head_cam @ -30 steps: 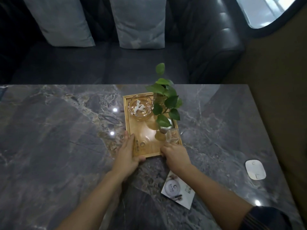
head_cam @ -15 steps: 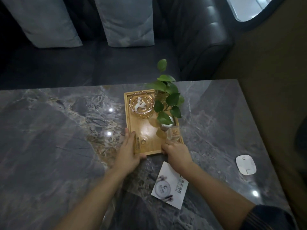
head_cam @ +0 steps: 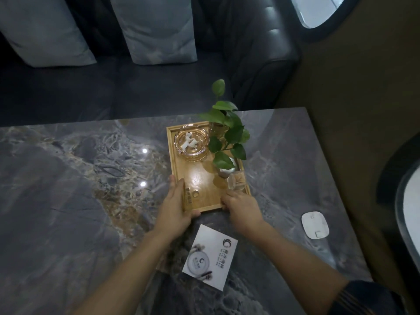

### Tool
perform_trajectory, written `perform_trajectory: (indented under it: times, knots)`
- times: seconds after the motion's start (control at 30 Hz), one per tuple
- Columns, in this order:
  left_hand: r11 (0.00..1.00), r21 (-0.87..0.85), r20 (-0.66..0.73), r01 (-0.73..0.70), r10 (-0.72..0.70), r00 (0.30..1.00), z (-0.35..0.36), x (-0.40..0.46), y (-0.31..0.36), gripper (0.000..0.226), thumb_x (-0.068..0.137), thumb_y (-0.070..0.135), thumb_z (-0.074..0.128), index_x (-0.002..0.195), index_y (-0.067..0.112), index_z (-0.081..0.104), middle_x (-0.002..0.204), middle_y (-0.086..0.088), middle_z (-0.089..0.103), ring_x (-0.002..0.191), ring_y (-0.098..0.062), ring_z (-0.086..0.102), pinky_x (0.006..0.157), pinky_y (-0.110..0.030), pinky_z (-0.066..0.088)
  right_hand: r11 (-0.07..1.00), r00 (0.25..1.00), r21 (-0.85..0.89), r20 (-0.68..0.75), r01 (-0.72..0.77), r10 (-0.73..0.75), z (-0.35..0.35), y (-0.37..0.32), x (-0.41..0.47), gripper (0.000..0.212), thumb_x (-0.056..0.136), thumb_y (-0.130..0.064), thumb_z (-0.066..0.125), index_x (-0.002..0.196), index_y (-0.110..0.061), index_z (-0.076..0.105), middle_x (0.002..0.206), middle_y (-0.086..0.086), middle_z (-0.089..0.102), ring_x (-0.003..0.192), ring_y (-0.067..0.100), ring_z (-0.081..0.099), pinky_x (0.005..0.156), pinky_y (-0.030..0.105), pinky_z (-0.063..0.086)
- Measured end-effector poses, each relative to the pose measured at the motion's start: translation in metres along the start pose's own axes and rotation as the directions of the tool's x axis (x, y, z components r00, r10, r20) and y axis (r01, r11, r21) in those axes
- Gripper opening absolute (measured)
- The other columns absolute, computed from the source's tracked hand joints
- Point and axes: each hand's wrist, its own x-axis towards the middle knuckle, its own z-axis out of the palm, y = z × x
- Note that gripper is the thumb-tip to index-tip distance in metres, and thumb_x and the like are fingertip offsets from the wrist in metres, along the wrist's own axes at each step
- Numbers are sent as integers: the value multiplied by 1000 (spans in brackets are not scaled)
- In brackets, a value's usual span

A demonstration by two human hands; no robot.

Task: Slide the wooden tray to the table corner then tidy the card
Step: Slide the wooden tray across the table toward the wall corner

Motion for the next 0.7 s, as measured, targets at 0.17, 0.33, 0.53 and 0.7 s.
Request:
perform_trajectory:
  times: [0.17,0.33,0.53,0.7]
  knots:
    - [1000,-8,10,-24,24,1000,15,6,28,113,68,29,89,156,22,18,168,-4,1,151,-25,21,120,-34,21,999,999,-12,-10,-53,53,-3,28,-11,28,49,1,81,60,-16,61,64,1,64,55,24,61,43,24,33]
    - [999,6,24,-47,47,999,32,13,58,116,62,28,93,154,19,23,167,-9,6,149,-27,28,117,-31,25,995,995,-14,-20,-98,98,-2,61,-21,24,57,-4,81,66,-16,63,72,1,67,64,24,64,45,25,40]
    - [998,0,20,-64,64,998,46,15,79,113,62,27,92,153,22,25,167,-7,9,146,-27,34,116,-32,28,994,992,40,-68,-102,105,-1,85,-31,26,56,1,79,64,-14,60,70,4,65,61,27,62,44,28,41]
    - [998,-17,9,-64,64,998,58,17,86,113,59,30,93,151,21,28,167,-7,12,149,-27,29,117,-34,24,979,982,178,-139,-104,130,3,99,-44,15,67,-2,74,73,-12,65,80,7,67,73,30,62,58,36,50]
